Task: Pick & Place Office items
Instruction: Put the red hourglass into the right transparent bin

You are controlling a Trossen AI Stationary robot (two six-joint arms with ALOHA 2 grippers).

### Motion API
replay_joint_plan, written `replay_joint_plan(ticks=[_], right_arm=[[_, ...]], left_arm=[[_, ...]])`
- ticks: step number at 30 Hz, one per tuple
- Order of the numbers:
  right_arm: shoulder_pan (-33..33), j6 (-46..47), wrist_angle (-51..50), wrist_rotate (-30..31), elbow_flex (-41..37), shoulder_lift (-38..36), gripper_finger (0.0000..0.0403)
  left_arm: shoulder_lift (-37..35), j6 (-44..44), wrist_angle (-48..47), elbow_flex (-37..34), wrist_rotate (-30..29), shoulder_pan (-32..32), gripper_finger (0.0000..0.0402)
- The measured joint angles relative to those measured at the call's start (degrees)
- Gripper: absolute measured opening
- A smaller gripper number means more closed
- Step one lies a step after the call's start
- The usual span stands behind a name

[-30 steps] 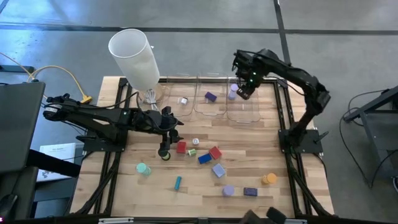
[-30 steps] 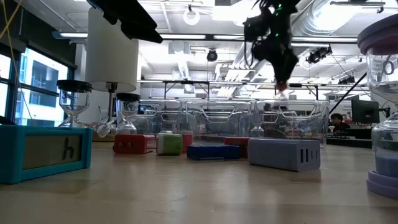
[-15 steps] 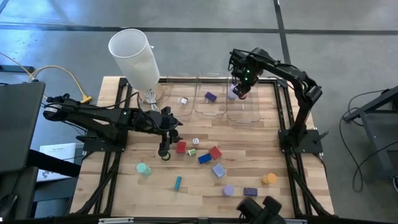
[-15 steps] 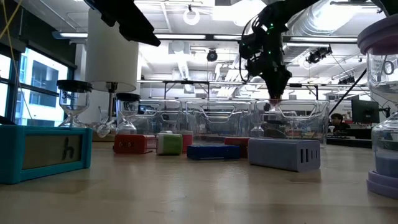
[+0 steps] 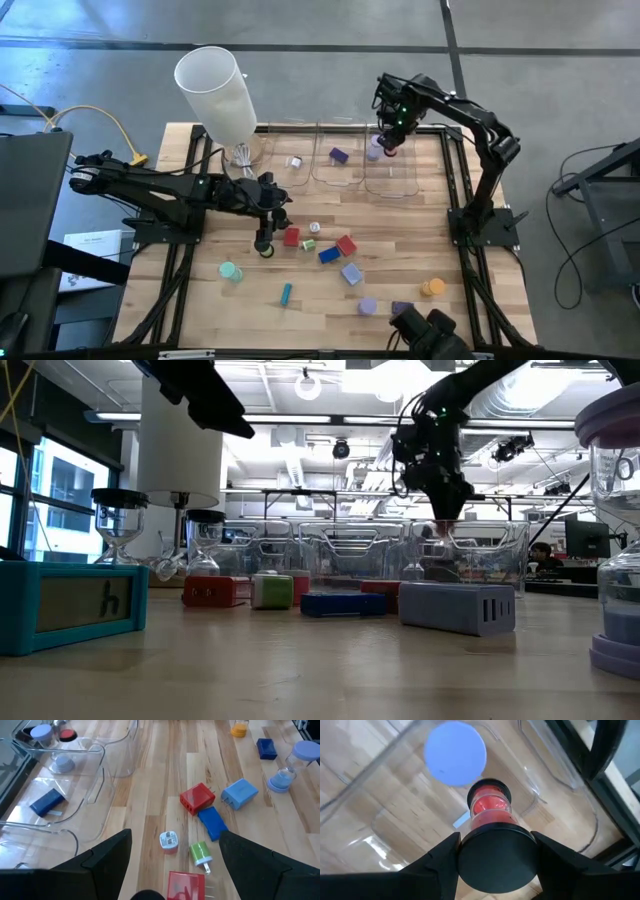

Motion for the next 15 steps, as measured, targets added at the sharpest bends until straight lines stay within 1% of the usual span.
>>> replay_joint_plan(ticks=[5,15], right_arm=[[-0.98,-0.96,4.31,-2.40,-3.25,0.02,0.0199],[-1.94,-1.76,7.19,-2.24,-4.93,0.02,0.0199]], left_arm=[[0.00,-0.13,-0.11,0.00,0.00,0.00,0.0294],[0.00,-0.13,-0.01,0.02,0.00,0.00,0.0294]])
